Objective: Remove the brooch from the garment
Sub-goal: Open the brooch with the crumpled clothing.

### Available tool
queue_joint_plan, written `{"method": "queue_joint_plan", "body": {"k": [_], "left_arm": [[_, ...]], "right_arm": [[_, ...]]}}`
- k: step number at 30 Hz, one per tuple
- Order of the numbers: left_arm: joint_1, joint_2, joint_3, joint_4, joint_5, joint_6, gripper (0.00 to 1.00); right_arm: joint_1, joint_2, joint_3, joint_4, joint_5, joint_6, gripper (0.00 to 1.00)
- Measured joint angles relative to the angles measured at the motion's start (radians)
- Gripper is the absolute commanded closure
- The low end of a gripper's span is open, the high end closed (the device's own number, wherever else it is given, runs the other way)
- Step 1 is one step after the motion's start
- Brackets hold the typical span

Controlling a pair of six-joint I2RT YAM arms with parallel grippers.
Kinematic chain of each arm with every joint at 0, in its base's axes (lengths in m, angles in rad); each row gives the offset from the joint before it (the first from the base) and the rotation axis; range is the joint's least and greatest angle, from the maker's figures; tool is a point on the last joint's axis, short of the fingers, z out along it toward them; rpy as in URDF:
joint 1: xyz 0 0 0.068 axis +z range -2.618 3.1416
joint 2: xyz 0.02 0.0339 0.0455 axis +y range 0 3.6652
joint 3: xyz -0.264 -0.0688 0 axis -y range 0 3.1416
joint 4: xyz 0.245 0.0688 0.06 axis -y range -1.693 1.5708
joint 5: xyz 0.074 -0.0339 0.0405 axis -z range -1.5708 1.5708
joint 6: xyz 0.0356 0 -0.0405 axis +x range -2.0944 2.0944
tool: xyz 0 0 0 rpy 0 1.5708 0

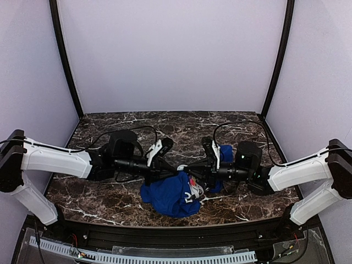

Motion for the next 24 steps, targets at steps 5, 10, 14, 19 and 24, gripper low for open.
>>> {"method": "queue_joint_plan", "body": {"k": [5,10,14,19,24], "left_arm": [[0.007,0.0,0.0,-0.007,-0.017,0.0,0.99],[0.008,0.0,0.0,-0.014,-0.037,0.0,0.99],[0.009,0.0,0.0,-0.016,-0.05,0.0,0.99],[0.013,0.0,0.0,-0.016,-0.057,0.0,0.99],[0.015,0.0,-0.004,-0.016,-0.061,0.0,0.99]], "right_arm": [[0.008,0.015,0.011,-0.001,0.042,-0.005,1.0],[0.015,0.026,0.014,0.001,0.074,-0.006,1.0],[0.018,0.034,0.02,0.001,0.091,-0.006,1.0],[0.018,0.041,0.026,0.001,0.104,-0.006,1.0],[0.018,0.053,0.034,-0.001,0.104,-0.007,1.0]]}}
